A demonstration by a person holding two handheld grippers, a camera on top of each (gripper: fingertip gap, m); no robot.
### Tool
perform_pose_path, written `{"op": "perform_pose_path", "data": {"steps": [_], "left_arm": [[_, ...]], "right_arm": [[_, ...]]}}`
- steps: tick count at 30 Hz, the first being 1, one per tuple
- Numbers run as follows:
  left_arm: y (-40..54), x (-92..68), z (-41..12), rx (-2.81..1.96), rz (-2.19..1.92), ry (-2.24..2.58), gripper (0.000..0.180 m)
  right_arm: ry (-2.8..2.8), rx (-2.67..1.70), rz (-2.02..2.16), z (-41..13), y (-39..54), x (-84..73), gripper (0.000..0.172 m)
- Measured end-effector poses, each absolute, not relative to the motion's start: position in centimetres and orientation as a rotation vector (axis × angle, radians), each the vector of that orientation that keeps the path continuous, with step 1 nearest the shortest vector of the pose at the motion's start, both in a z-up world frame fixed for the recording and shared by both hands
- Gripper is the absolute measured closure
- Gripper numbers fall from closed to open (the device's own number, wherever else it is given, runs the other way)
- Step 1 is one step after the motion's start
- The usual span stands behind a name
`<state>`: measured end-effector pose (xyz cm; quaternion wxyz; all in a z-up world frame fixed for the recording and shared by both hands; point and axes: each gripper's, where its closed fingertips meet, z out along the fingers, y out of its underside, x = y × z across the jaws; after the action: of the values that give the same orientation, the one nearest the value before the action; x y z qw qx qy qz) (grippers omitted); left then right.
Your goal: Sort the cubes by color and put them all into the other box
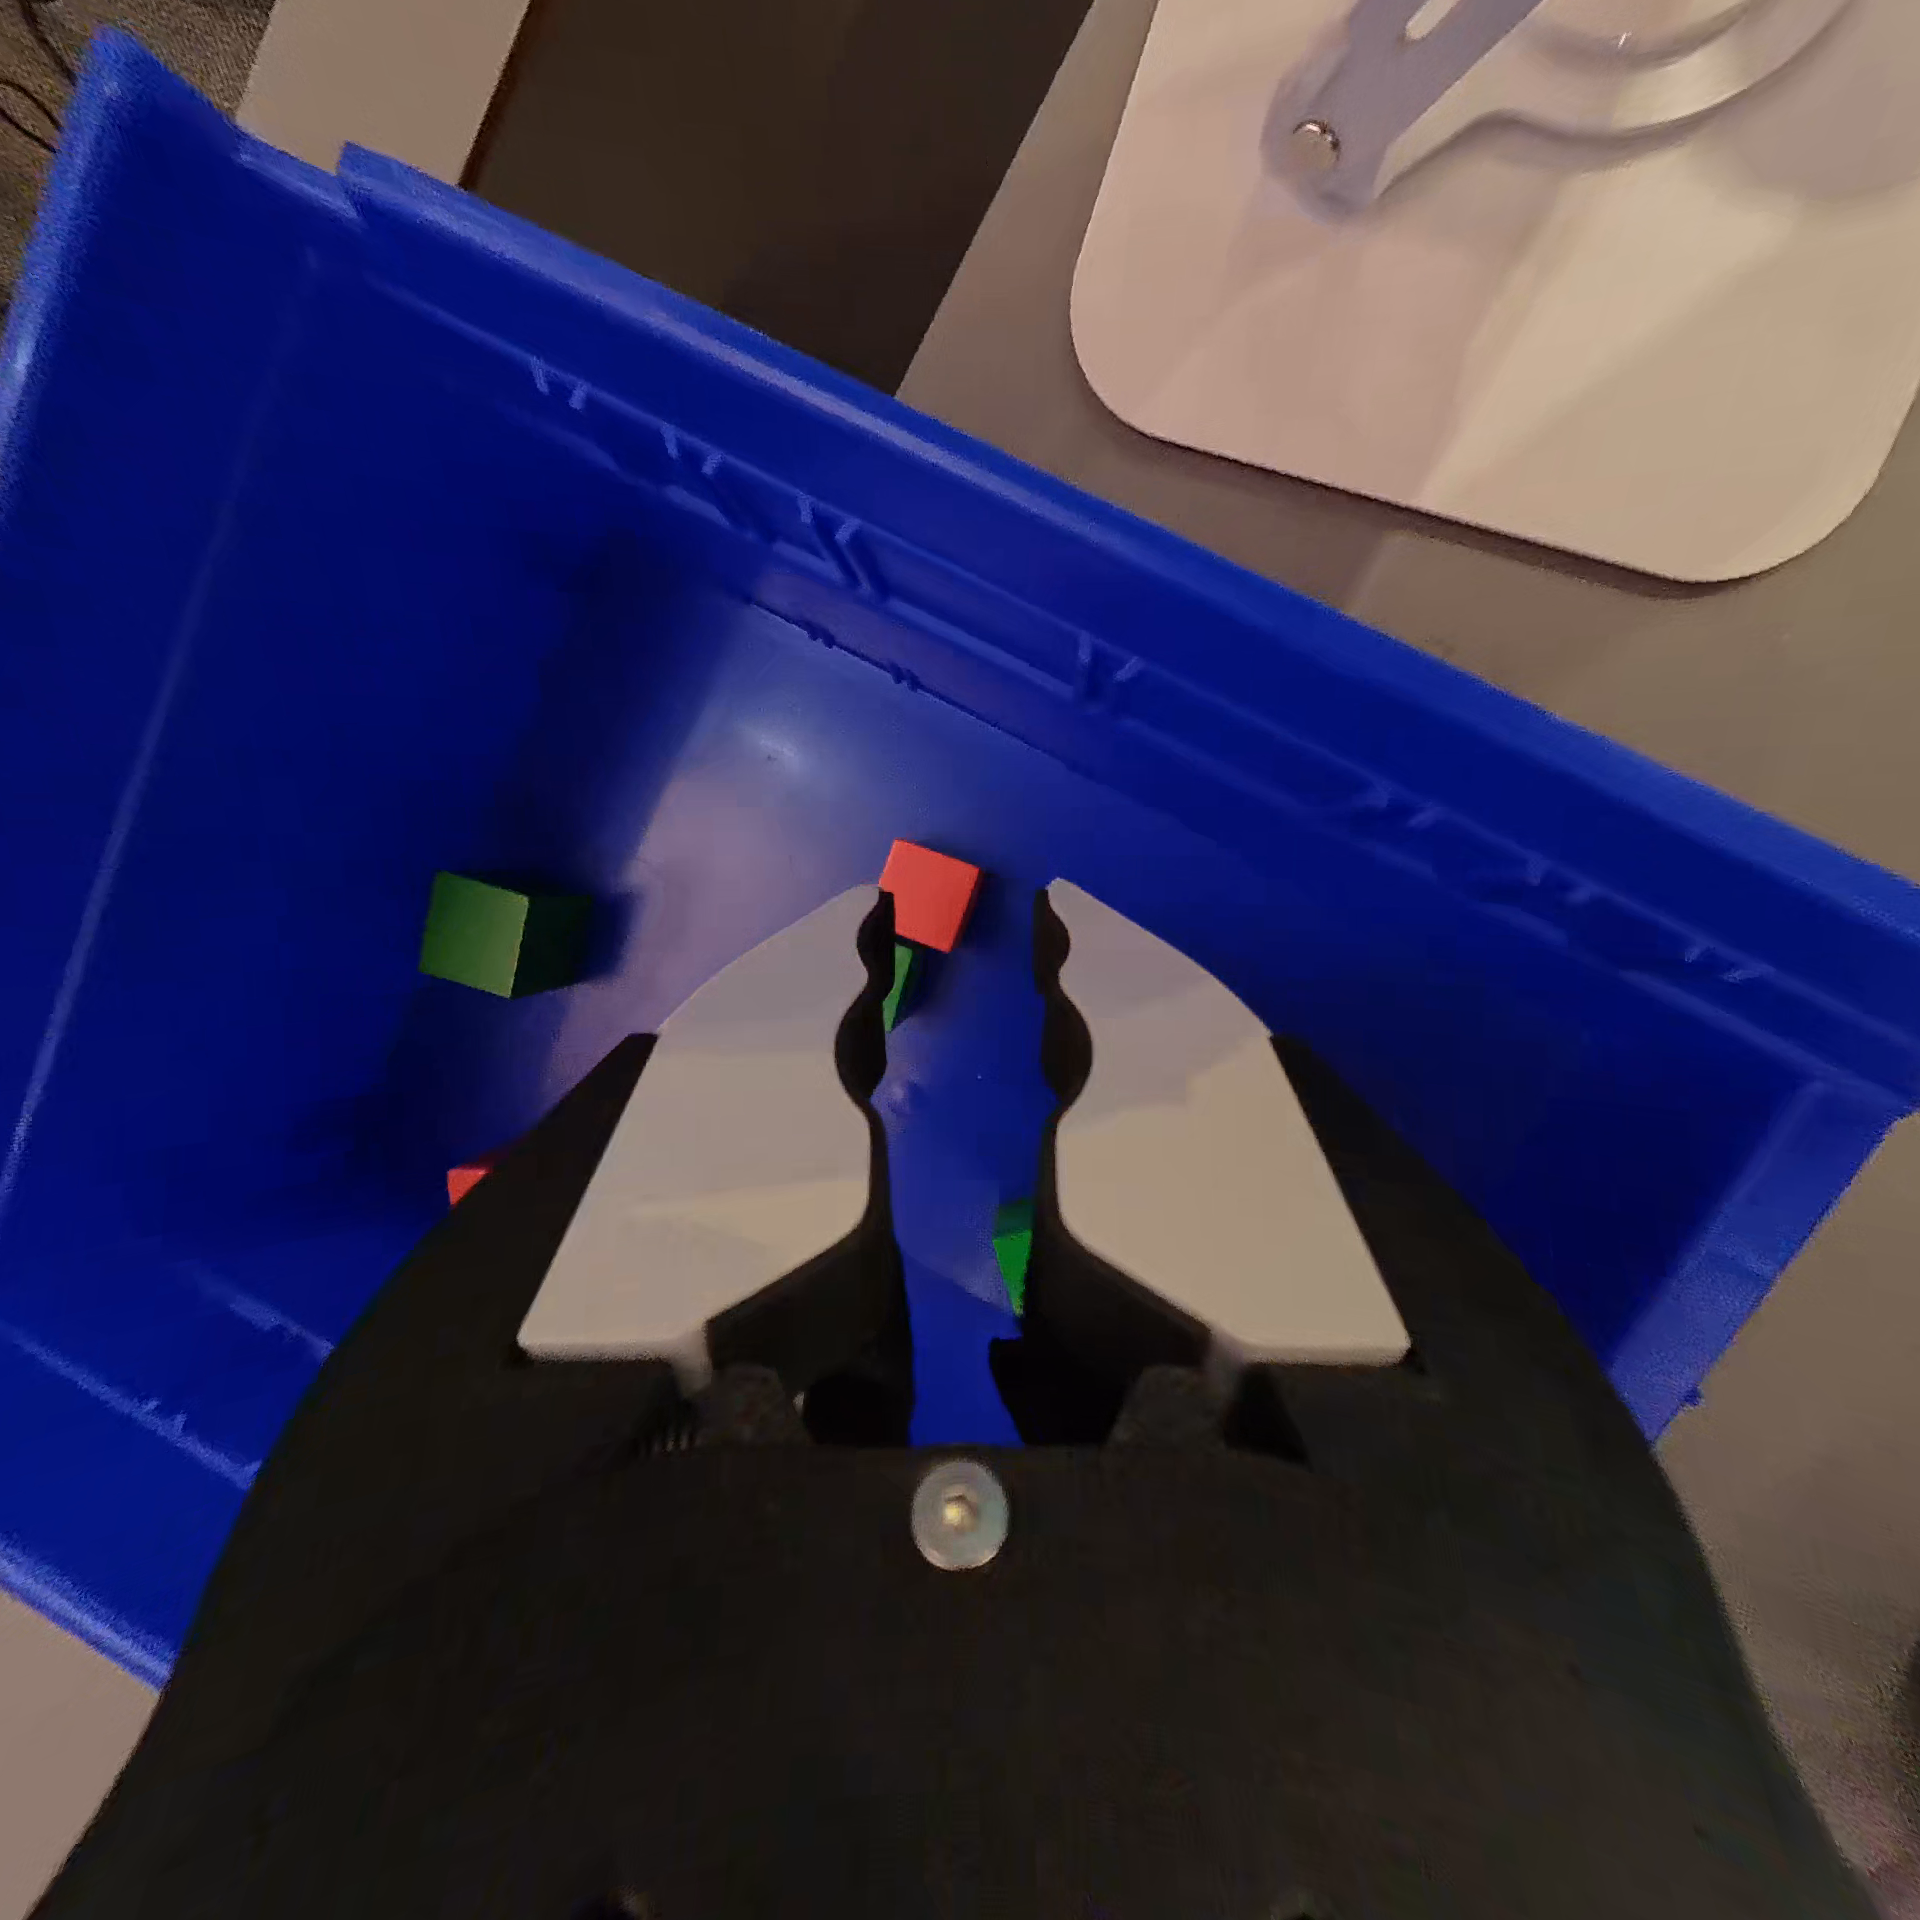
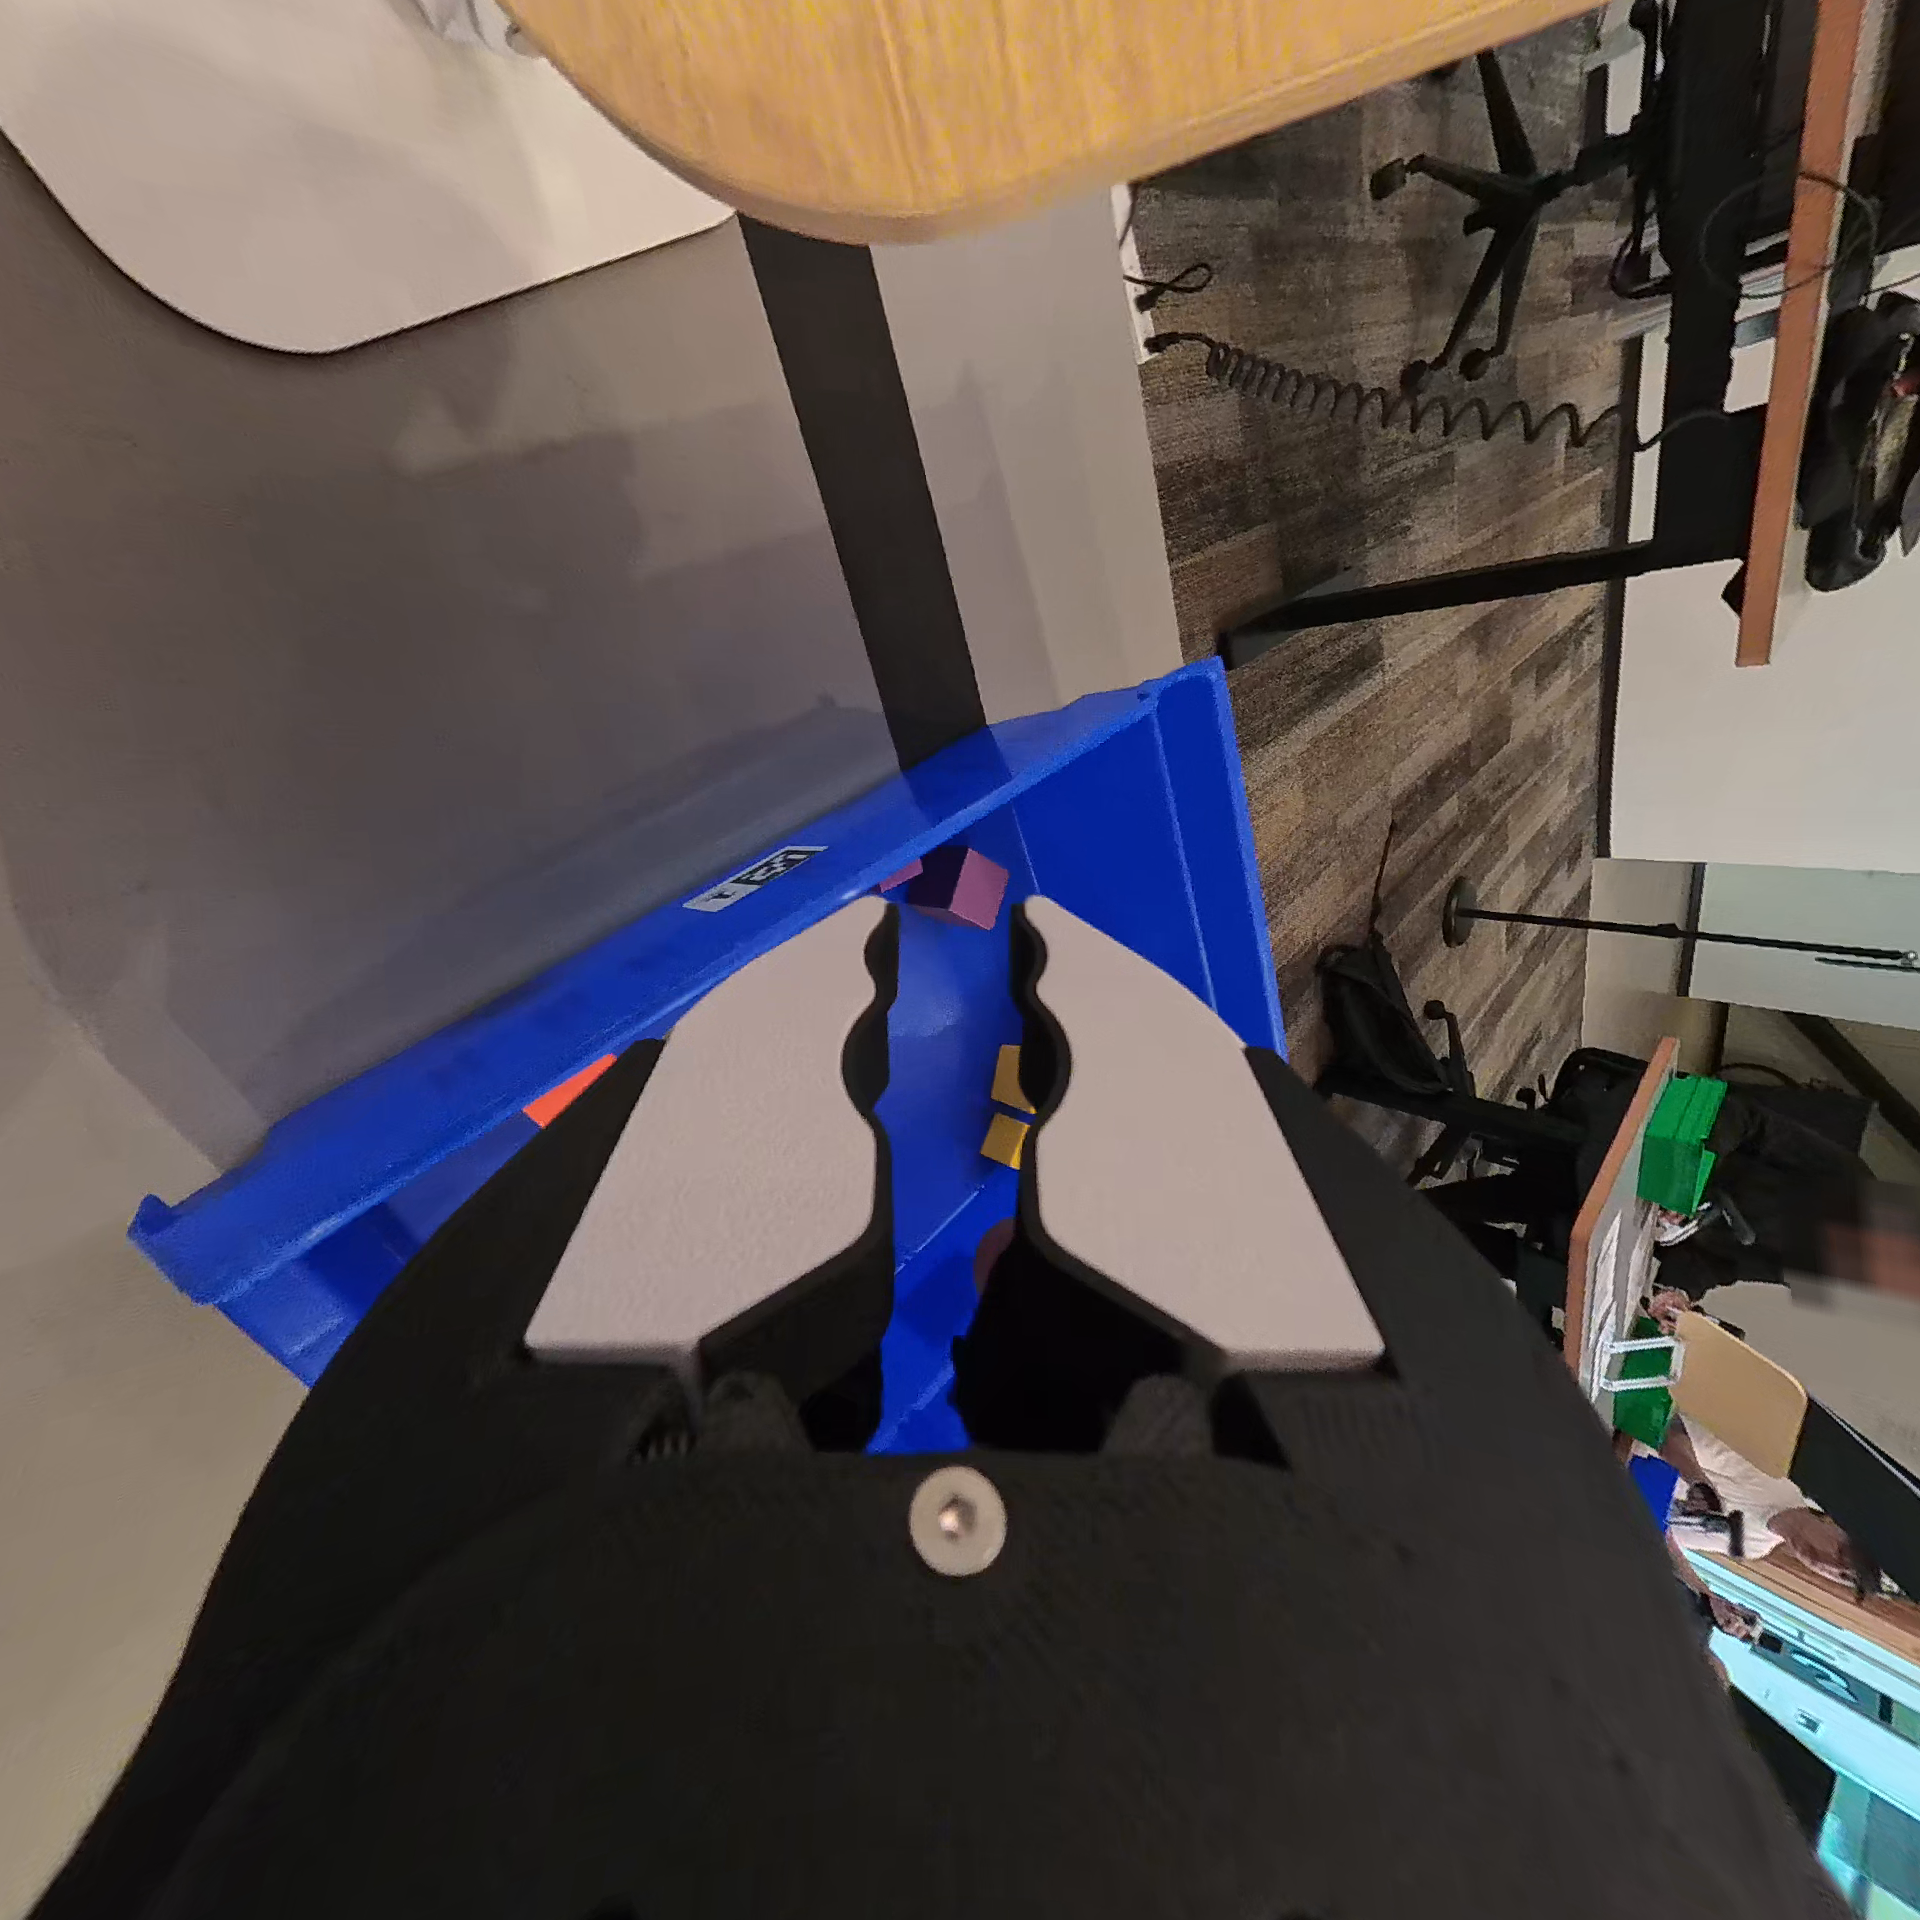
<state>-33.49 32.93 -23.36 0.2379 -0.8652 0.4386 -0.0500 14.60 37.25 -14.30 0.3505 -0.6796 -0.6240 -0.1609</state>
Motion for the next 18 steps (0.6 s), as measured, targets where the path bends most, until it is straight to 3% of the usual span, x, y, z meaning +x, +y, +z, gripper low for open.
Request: {"op": "perform_pose_path", "data": {"steps": [10, 13, 16, 18], "left_arm": [[34.1, -34.1, -26.7, -2.404, -0.032, 1.246, 0.129], [34.1, -34.3, -28.0, -2.443, -0.031, 1.257, 0.134], [33.9, -34.1, -28.4, -2.464, -0.087, 1.243, 0.157], [33.8, -34.2, -28.3, -2.475, -0.095, 1.238, 0.157]], "right_arm": [[-1.648, -1.734, -0.392, -14.7, 36.9, 13.4, 0.152], [-1.660, -1.729, -0.389, -14.9, 36.8, 13.1, 0.152], [-1.665, -1.720, -0.392, -14.9, 36.8, 12.9, 0.153], [-1.658, -1.704, -0.392, -14.5, 36.7, 12.7, 0.153]]}}
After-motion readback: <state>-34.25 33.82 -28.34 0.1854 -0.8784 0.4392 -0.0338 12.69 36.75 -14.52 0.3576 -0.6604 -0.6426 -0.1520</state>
